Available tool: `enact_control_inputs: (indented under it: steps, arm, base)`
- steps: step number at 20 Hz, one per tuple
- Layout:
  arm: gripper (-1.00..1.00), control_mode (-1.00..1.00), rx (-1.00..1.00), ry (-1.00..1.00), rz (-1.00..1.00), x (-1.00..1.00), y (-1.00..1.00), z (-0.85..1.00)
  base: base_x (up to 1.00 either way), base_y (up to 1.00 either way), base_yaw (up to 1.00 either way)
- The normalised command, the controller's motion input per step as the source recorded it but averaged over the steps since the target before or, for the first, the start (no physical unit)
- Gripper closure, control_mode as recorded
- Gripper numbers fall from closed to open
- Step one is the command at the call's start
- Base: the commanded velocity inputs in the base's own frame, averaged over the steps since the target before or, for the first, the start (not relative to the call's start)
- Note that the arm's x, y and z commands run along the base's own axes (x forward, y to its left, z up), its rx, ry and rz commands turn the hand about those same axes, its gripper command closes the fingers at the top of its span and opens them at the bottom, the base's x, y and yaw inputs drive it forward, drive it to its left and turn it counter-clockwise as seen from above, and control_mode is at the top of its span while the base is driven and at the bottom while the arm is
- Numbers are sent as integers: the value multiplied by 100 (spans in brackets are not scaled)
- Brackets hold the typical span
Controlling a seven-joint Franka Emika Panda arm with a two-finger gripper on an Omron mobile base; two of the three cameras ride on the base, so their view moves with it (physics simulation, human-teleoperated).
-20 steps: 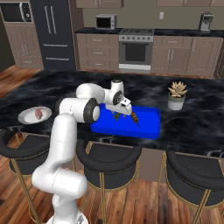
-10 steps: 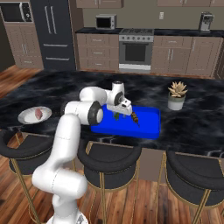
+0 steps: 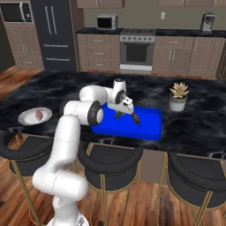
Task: Create a steak meal by picking up the steak and asparagus from the tray and placing them on the plate. Leave the skewers on the tray.
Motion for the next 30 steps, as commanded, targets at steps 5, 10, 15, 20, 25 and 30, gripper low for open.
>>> enact_control_inputs:
  steps: [5,10,15,20,25,30]
  arm:
    - [100,-100,0,-3,4,-92,9,63]
    - [100,-100,0,-4,7,-100,40,52]
    - [100,-100,-4,-9,8,-97,66,46]
    - [100,-100,-1,-10,9,-78,66,63]
    - [100,-100,0,-1,11,-58,83,41]
    - [100,-100,0,5,14,-23,99,3]
  base:
    - [0,0,0]
    - [0,0,0]
    - [0,0,0]
    - [0,0,0]
    - [0,0,0]
    - [0,0,0]
